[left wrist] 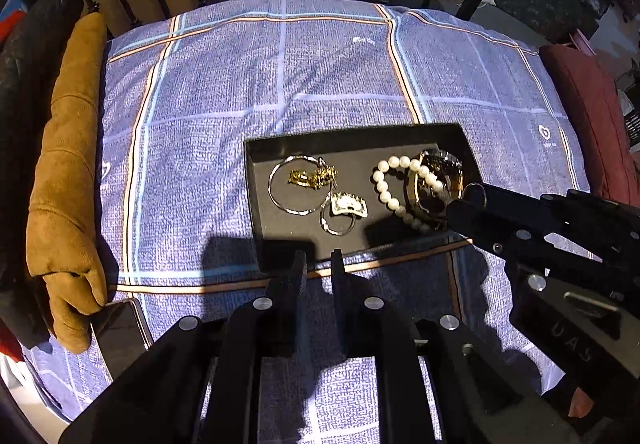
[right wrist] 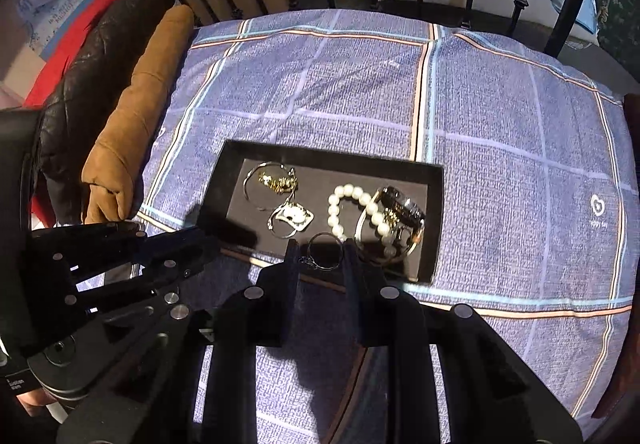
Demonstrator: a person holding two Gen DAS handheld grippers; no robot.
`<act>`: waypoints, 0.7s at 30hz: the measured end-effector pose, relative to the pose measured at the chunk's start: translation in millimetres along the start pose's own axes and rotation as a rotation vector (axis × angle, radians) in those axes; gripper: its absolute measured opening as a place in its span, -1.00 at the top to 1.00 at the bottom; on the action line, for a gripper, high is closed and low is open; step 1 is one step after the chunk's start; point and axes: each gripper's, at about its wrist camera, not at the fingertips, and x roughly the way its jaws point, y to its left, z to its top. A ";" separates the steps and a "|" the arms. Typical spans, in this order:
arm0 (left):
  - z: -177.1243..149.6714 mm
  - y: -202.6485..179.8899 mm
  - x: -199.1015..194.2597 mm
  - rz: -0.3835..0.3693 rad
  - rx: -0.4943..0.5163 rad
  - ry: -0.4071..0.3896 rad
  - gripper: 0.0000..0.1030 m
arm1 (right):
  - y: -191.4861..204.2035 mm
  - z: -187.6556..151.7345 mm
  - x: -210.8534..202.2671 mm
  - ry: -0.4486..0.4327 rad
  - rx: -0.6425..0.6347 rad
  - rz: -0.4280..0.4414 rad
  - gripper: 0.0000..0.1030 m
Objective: Organize jewelry
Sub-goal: 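Lower the silver ring into the black tray and open the right tool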
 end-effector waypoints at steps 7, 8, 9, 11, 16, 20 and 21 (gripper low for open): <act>22.0 6.0 5.6 0.031 0.007 -0.005 0.77 | -1.0 23.3 15.3 0.032 -0.023 -0.029 0.56; 23.7 6.8 8.3 0.031 0.006 0.000 0.77 | -1.0 24.8 18.2 0.040 -0.026 -0.033 0.56; 24.9 7.4 10.6 0.037 0.006 0.004 0.77 | -1.3 25.8 21.1 0.049 -0.026 -0.038 0.56; 27.1 8.4 16.3 0.043 0.011 0.014 0.77 | -2.5 26.5 25.8 0.061 -0.020 -0.038 0.56; 28.3 8.8 27.3 0.060 0.019 0.037 0.77 | -4.8 29.2 36.2 0.093 -0.018 -0.043 0.55; 28.6 8.5 33.2 0.070 0.022 0.047 0.77 | -6.7 30.6 39.6 0.100 -0.011 -0.041 0.55; 28.4 8.4 34.1 0.072 0.022 0.048 0.77 | -6.9 30.7 40.1 0.102 -0.011 -0.042 0.55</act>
